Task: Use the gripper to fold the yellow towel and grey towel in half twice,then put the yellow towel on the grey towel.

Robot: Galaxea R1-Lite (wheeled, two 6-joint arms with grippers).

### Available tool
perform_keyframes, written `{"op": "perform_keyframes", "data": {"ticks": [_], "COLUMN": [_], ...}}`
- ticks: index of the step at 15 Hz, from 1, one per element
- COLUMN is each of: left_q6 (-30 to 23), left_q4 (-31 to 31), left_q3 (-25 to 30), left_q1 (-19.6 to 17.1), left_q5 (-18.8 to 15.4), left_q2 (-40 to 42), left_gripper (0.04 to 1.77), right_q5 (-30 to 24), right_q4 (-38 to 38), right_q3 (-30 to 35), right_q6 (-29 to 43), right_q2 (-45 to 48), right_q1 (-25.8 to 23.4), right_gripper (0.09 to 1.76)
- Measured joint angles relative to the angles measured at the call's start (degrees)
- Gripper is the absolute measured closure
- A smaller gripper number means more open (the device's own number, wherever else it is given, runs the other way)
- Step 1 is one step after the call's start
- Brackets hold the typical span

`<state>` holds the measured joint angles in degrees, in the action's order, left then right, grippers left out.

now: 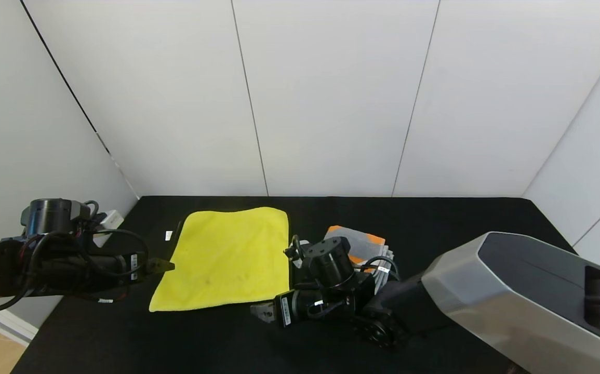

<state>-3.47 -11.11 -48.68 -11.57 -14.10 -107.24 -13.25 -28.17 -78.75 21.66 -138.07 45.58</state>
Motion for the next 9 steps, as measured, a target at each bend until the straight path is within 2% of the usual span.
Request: {"op": "perform_keyframes", "data": {"ticks": [2,9], "left_q6": [0.04,0.2], "left_q4": [-0.05,-0.07], "left_q3": [0.12,0.23], "left_q1": [0.0,0.0], "left_q5": [-0.17,-0.22], "left_q2": [-0.01,-0.52], "left_gripper": [0.1,0.09], "right_q5": [2.28,2.78], "right_q4": [-0.32,-0.35], "right_q3": [-0.24,-0.83], "right_q6": [-1.99,-2.07], "right_q2": [-1.38,-1.37], "right_q1": [-0.85,-3.22], "right_gripper": [0.14,0.14]}}
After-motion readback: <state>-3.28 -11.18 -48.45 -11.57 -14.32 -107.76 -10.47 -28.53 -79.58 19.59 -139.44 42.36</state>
